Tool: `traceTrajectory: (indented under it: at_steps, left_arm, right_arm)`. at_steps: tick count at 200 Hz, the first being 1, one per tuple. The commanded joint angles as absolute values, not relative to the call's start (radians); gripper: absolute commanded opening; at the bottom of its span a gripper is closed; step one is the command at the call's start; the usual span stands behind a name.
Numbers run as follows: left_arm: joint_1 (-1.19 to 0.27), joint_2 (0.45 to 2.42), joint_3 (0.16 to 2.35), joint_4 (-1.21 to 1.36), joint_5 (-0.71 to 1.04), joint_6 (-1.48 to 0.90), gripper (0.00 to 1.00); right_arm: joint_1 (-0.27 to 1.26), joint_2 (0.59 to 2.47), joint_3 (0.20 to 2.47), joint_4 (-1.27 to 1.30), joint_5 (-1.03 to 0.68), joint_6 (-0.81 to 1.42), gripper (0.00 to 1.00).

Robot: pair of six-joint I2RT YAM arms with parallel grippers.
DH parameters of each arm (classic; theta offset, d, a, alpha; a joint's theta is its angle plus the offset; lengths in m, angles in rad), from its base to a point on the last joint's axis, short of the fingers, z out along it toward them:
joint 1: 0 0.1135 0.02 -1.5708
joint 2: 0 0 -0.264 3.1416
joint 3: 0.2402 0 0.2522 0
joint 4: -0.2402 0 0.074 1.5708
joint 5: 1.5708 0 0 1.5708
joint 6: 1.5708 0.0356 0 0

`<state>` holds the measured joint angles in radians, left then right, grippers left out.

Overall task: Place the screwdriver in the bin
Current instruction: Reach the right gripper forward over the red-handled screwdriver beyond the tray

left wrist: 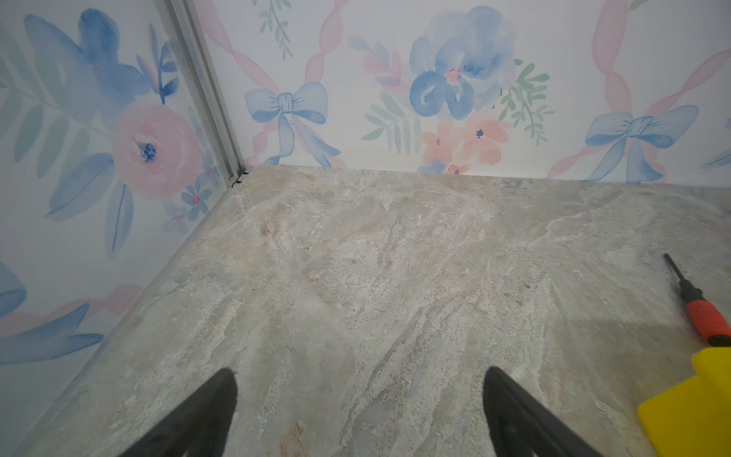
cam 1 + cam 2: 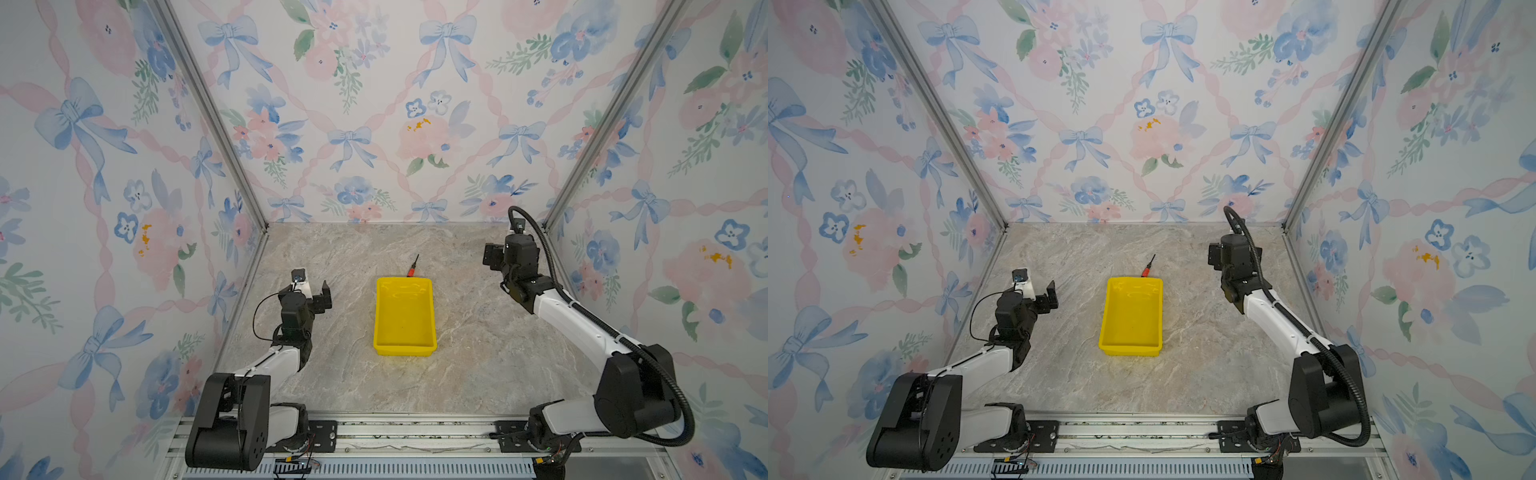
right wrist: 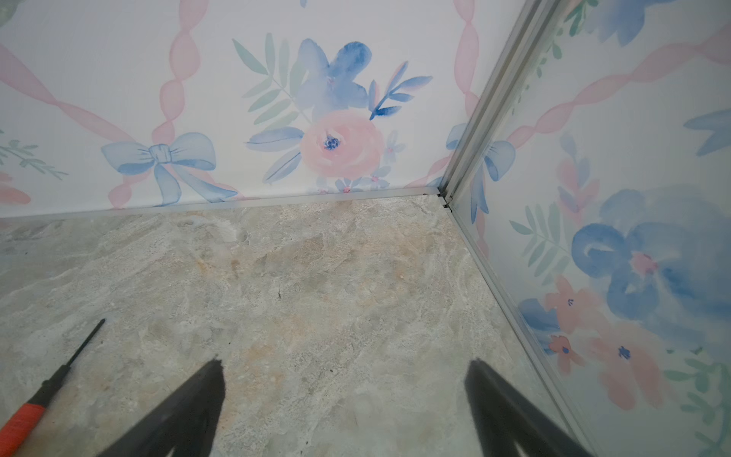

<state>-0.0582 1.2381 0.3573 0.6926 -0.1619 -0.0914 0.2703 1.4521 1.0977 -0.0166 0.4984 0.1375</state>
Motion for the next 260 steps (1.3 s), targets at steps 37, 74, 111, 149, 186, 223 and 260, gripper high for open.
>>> traceTrajectory:
  at_steps: [37, 74, 111, 149, 186, 223, 260]
  left_arm:
    - [-0.055, 1.157, 0.415, 0.486, -0.076, -0.179, 0.98]
    - [-0.060, 1.120, 0.409, 0.433, -0.058, -0.188, 0.98]
    - [-0.062, 1.100, 0.419, 0.375, -0.007, -0.174, 0.98]
    - [-0.079, 1.059, 0.397, 0.375, 0.031, -0.201, 0.98]
    - [-0.106, 1.023, 0.365, 0.375, -0.012, -0.193, 0.98]
    - [-0.112, 0.996, 0.355, 0.375, -0.026, -0.193, 0.97]
    - [-0.120, 0.993, 0.351, 0.376, -0.042, -0.200, 0.98]
  right_arm:
    - [0.280, 1.649, 1.442, -0.616, 0.447, 0.501, 0.97]
    - [0.324, 1.772, 1.561, -0.687, 0.374, 0.617, 0.97]
    - [0.366, 1.910, 1.718, -0.786, 0.317, 0.709, 0.97]
    - [0.413, 2.063, 1.901, -0.858, 0.278, 0.771, 0.97]
    - [0.459, 2.217, 2.082, -0.913, 0.247, 0.814, 0.97]
    - [0.490, 2.312, 2.164, -0.910, 0.207, 0.858, 0.99]
    - [0.506, 2.398, 2.243, -0.908, 0.169, 0.892, 0.98]
